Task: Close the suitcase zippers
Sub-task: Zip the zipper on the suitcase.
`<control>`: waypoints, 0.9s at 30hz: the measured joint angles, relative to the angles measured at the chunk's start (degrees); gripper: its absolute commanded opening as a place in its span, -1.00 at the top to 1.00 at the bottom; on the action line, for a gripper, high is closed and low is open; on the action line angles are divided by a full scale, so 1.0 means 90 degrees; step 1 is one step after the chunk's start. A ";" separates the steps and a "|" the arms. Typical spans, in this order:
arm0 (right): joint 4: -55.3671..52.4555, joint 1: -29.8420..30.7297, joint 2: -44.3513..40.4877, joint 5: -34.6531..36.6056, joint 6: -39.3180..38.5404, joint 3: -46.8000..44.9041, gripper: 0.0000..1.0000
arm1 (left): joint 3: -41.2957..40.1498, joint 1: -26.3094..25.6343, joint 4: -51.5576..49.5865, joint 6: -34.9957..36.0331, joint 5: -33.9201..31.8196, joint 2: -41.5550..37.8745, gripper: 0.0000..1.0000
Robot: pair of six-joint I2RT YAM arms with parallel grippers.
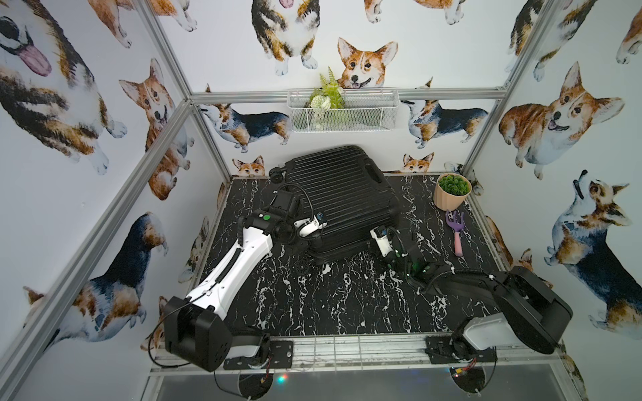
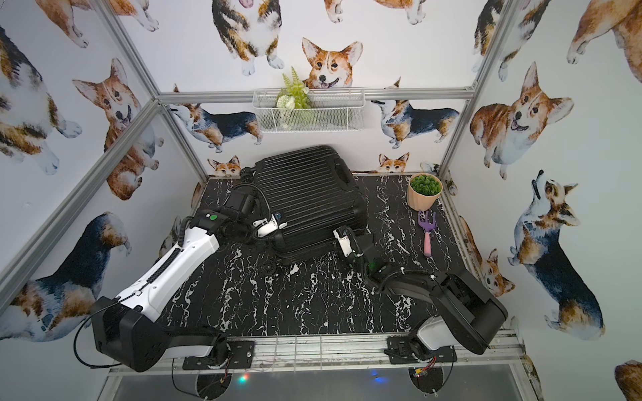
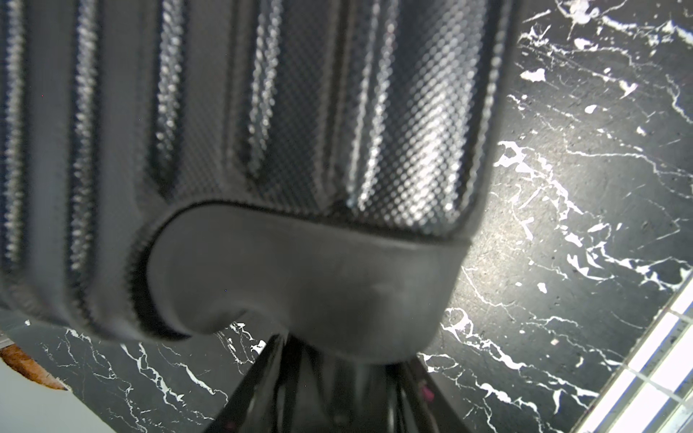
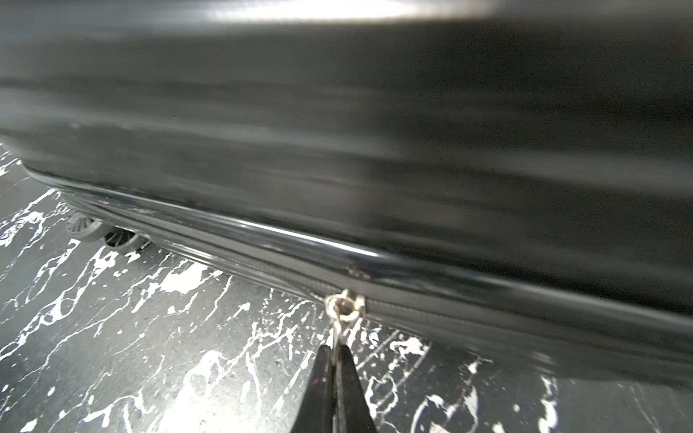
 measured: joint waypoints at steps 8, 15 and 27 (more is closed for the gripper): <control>-0.0180 0.0306 0.0187 0.0027 -0.0024 0.0304 1.00 | -0.0104 -0.0172 0.0112 -0.0478 0.0085 -0.0146 0.34; -0.0272 0.0656 0.0444 0.0019 -0.0061 0.0566 1.00 | -0.0267 -0.0301 0.0267 -0.0821 0.0211 -0.0299 0.36; -0.0301 0.1282 0.0896 0.0027 -0.0204 0.0976 1.00 | -0.0685 -0.0469 0.0648 -0.1377 0.0304 -0.0678 0.37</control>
